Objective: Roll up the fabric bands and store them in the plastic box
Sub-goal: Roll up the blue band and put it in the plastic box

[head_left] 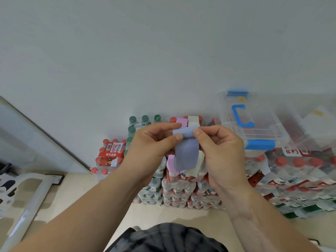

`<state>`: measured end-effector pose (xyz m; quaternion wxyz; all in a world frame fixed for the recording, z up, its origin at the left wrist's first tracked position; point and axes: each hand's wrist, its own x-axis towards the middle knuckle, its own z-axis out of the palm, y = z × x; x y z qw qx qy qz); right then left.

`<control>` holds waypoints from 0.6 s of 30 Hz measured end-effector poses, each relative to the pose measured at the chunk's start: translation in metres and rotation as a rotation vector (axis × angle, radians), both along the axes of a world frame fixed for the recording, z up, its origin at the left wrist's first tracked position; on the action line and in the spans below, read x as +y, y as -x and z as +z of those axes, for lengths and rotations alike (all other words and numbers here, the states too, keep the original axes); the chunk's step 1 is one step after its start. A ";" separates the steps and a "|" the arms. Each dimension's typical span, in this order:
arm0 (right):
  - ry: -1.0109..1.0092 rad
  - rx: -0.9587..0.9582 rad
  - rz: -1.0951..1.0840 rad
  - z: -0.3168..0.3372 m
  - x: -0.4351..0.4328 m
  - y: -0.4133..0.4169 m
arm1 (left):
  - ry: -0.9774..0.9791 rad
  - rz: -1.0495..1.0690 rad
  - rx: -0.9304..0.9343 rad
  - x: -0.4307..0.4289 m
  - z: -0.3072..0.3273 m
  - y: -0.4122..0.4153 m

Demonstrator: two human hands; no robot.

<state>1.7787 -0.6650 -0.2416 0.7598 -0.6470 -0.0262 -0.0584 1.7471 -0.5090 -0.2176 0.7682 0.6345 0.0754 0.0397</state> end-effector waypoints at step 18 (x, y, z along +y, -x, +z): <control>0.049 0.046 0.089 -0.003 0.000 -0.003 | -0.301 0.028 -0.106 0.010 -0.007 0.000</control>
